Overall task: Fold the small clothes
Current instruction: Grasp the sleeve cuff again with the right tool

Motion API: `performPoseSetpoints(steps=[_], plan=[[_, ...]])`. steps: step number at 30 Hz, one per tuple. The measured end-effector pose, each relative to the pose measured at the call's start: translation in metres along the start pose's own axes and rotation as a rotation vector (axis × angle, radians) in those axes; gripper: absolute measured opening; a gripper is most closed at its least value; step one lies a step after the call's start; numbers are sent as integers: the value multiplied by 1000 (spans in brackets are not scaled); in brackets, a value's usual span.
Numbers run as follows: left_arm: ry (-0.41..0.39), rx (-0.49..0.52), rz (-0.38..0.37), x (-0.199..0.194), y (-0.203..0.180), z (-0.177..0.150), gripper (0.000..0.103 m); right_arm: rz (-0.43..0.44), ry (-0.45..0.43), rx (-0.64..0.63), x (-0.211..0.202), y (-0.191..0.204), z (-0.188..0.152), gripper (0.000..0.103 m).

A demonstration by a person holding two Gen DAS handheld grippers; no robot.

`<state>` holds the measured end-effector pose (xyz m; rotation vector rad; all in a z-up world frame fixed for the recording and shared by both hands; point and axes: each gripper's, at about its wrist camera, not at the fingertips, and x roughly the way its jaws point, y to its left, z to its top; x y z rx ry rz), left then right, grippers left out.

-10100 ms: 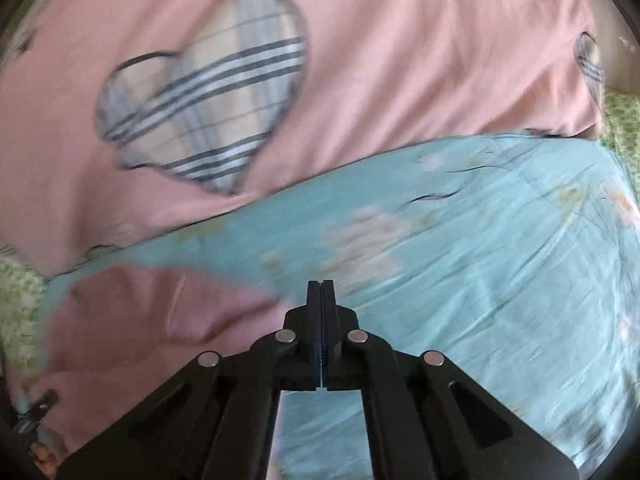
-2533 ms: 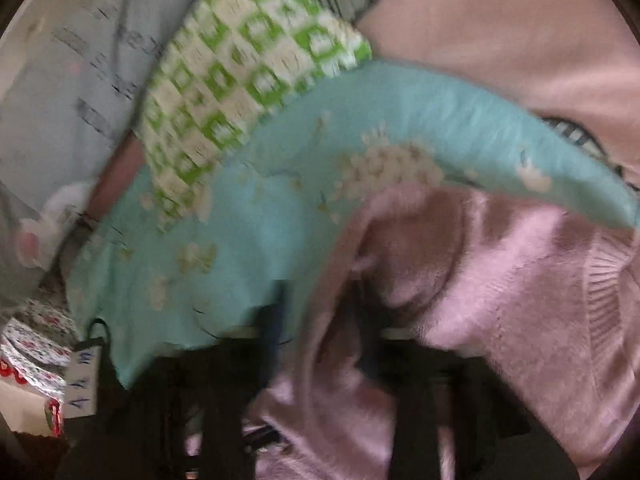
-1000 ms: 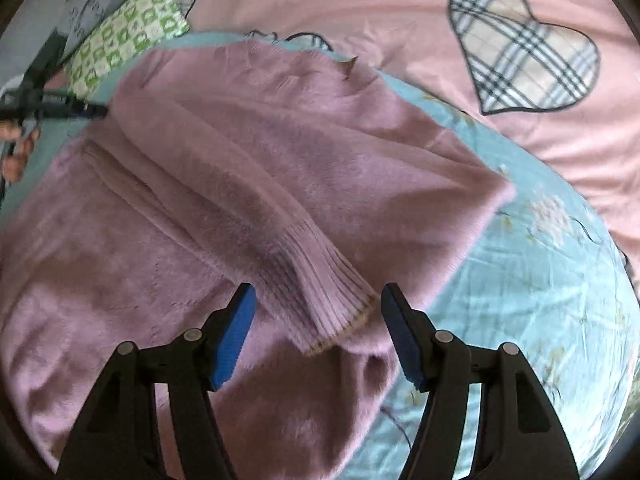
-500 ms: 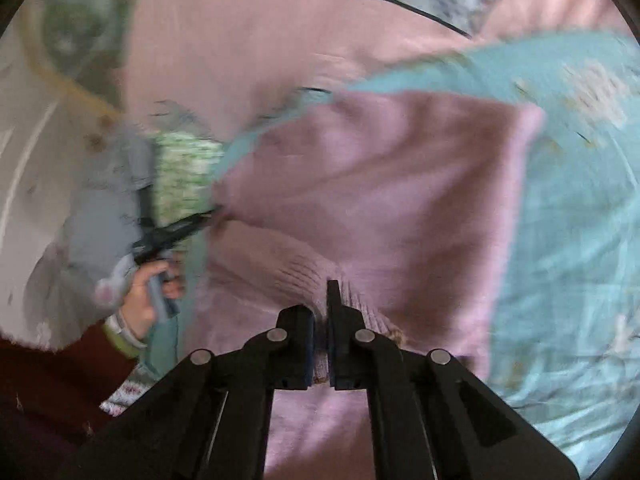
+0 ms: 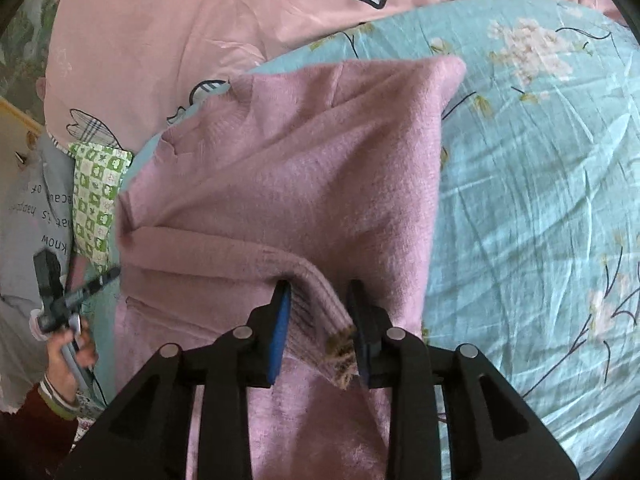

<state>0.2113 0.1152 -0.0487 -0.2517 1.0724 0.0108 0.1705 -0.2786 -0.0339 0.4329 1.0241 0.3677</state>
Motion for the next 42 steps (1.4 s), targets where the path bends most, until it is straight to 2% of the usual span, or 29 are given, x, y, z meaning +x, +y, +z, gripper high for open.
performPoseSetpoints(steps=[4,7,8,9,10,11,12,15,16,18,19,22,24,27,31,34,36,37,38,40,42], plan=[[2,84,97,9,-7,-15,51,7,2,3,-2,-1,-2,30],[-22,92,169,16,-6,-14,51,12,8,8,-2,0,1,30],[-21,95,184,20,-6,-14,51,18,11,5,-3,1,2,27],[-28,95,193,22,-5,-13,41,27,15,-2,-4,3,2,21],[-42,90,201,24,-6,-11,29,38,23,-9,-5,7,2,6],[-45,71,198,23,-3,-9,11,57,35,-5,-6,11,2,6],[-54,34,189,19,3,-7,11,122,47,23,-10,14,3,6],[-122,-113,126,-2,28,-11,10,400,2,110,-38,22,3,6],[-132,-148,111,-6,35,-15,10,447,-6,133,-44,20,3,6],[-122,-174,97,-7,42,-22,10,477,13,198,-44,9,-1,6],[-109,-176,93,-4,45,-24,10,441,42,240,-37,-2,-5,6],[-59,-144,88,5,42,-31,10,186,147,229,-8,-19,-17,6],[-38,-130,79,5,44,-35,14,114,191,188,8,-17,-26,6],[-18,-124,61,-2,51,-39,20,25,172,144,18,-8,-32,7],[-14,-114,43,-21,57,-42,22,-16,123,138,15,1,-33,8],[-17,-122,41,-30,59,-42,28,-93,98,92,4,12,-31,11],[-15,-136,44,-33,62,-44,29,-142,48,80,-9,17,-29,22],[-15,-145,36,-34,63,-43,29,-165,11,77,-17,20,-29,36],[-19,-151,27,-35,63,-43,30,-182,-23,74,-24,23,-29,45],[-27,-151,29,-37,62,-43,31,-133,-61,49,-28,39,-32,45],[-25,-149,23,-34,57,-40,34,-62,-35,10,-24,51,-36,45]])
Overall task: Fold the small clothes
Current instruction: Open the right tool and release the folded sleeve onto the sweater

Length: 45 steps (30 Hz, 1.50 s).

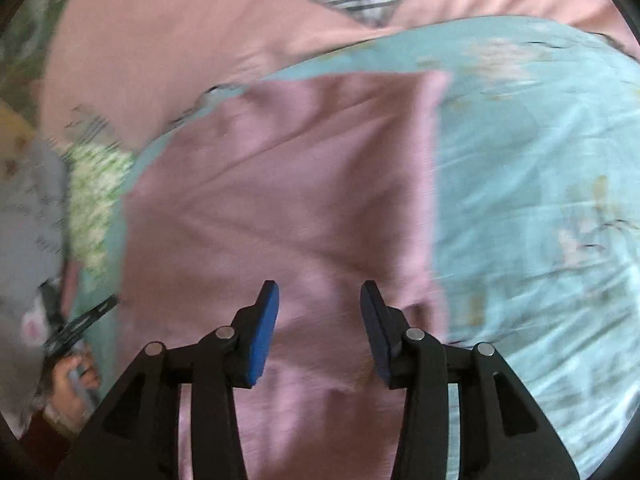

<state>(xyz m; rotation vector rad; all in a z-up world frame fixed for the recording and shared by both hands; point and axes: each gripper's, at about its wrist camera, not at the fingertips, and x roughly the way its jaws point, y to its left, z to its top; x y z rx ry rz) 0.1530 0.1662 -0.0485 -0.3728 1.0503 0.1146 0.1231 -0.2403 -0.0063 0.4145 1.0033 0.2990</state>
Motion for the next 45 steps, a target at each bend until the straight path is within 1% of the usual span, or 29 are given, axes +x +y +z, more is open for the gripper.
performPoseSetpoints(steps=[1,3,5,7,10,13,16,18,21,22,29,31,34,36,38,40,42,43,45], plan=[[3,1,-4,1,-2,1,35,24,25,-22,7,7,-3,45],[11,6,0,8,-9,5,36,30,78,-49,24,14,-7,45],[14,4,4,12,-12,8,37,-13,120,-39,41,11,-9,45],[21,-14,-8,11,-9,8,39,-70,127,-1,50,5,-10,45],[23,-20,-14,7,-5,5,40,-41,85,44,36,-2,-11,45],[28,-23,-12,-1,0,-3,47,-43,34,31,12,4,-13,45],[38,-24,-22,-11,4,-15,48,-41,12,34,-1,7,-20,45],[55,-26,-36,-19,5,-27,51,-56,6,24,-12,7,-31,45],[95,-14,-48,-30,6,-50,58,-57,8,29,-26,9,-49,49],[108,-7,-52,-34,6,-58,58,-58,10,30,-32,5,-55,51],[199,44,-66,-68,3,-115,58,-83,7,51,-62,5,-106,52],[231,55,-63,-72,0,-127,58,-87,5,56,-68,10,-120,52],[291,66,-88,-72,-10,-144,59,-90,4,57,-74,17,-138,53],[324,88,-82,-69,-19,-155,60,-86,5,63,-76,21,-150,53],[367,126,-46,-63,-27,-166,60,-87,7,67,-76,25,-158,54],[380,171,-29,-64,-29,-180,59,-106,14,55,-82,26,-169,54],[382,206,-20,-68,-26,-190,53,-135,14,32,-89,28,-178,54],[375,219,-23,-73,-21,-197,52,-147,13,25,-92,29,-183,56],[370,210,-41,-80,-11,-204,49,-167,14,13,-100,27,-194,59]])
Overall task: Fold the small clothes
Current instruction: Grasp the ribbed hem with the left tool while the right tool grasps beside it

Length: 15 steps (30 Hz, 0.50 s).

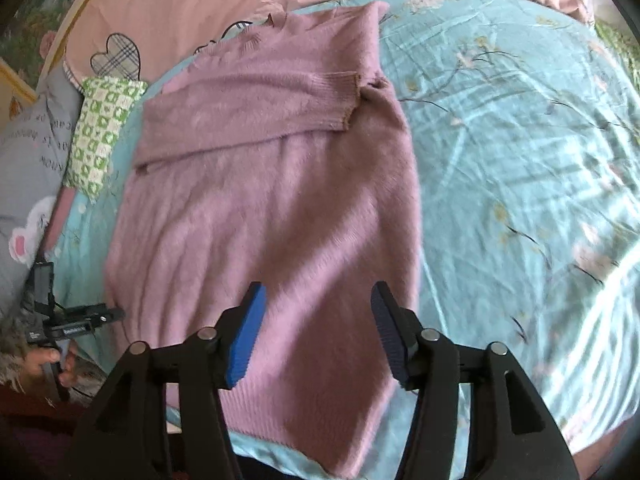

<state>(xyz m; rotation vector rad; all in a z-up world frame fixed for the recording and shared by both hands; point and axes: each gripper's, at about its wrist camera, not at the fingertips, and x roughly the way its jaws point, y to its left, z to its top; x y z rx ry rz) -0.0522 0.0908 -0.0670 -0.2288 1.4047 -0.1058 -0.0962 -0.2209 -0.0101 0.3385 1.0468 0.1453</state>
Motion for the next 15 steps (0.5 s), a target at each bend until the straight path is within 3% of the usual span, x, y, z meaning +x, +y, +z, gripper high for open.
performPoseSetpoints(steps=[6,11,13,15], plan=[[-21,-92,-157,-9,23,-31,53,-6,39,43,-7,-23,-31,61],[-7,-160,-237,-9,25,-37,64,37,63,86,-5,-32,-45,61],[10,-145,-223,-4,16,-32,64,46,73,97,-2,-34,-50,61],[12,-105,-164,-1,9,-33,56,67,88,109,1,-33,-57,61]])
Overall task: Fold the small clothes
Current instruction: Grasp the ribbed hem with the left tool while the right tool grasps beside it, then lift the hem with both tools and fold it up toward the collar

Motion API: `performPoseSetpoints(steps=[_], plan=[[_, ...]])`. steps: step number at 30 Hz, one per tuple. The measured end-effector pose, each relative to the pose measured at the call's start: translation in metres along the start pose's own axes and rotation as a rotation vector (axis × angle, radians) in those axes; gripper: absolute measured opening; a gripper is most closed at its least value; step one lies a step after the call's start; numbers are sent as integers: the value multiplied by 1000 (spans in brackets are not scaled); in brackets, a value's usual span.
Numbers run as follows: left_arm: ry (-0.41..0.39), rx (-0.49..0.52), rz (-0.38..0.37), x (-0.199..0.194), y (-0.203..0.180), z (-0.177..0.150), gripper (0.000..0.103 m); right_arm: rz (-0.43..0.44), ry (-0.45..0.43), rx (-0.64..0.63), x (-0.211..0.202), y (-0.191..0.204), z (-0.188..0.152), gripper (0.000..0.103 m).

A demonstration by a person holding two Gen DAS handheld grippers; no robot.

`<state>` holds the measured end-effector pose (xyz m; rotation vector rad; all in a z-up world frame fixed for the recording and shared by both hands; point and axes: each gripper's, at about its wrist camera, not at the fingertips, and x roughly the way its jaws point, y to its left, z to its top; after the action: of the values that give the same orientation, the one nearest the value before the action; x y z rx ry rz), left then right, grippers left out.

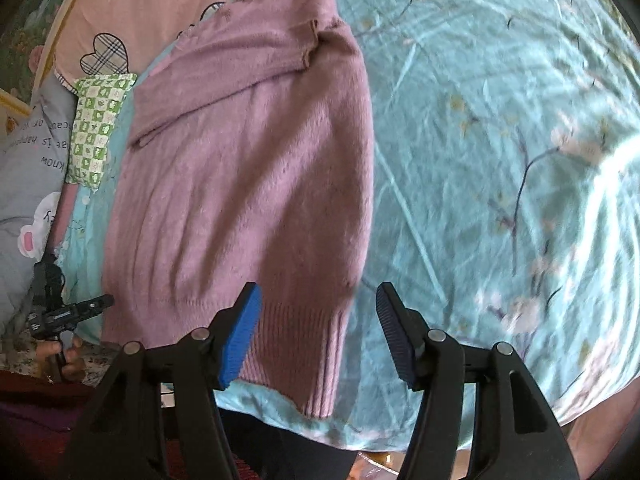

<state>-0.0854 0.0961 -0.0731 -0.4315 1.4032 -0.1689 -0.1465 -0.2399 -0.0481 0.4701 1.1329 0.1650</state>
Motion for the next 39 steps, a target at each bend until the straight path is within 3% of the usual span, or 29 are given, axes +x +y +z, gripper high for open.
performPoseSetpoints(steps=[3,10,12,13,17,21,23,27,32,39], plan=[[-14,29,31,2,-4,-2,45,28,20,6,6,-1,-11,61],[-1,17,1,-2,7,-3,41,158,3,78,27,-8,-29,58],[-10,50,7,-4,10,-5,15,196,-3,105,32,-11,-27,26],[-11,51,-2,-2,8,-5,10,203,15,112,35,-13,-27,8],[-50,14,-84,-9,16,-16,5,226,21,116,28,-18,-30,8],[-72,11,-114,-4,26,-26,4,239,23,174,14,-47,-35,6],[-89,-19,-153,-5,28,-24,4,280,22,209,13,-54,-35,6],[-142,13,-210,-20,16,-18,4,378,-11,186,5,-37,-22,6],[-277,29,-288,-65,1,12,4,497,-91,174,-19,-18,5,6],[-462,13,-349,-114,-9,78,4,598,-241,134,-54,-6,81,6]])
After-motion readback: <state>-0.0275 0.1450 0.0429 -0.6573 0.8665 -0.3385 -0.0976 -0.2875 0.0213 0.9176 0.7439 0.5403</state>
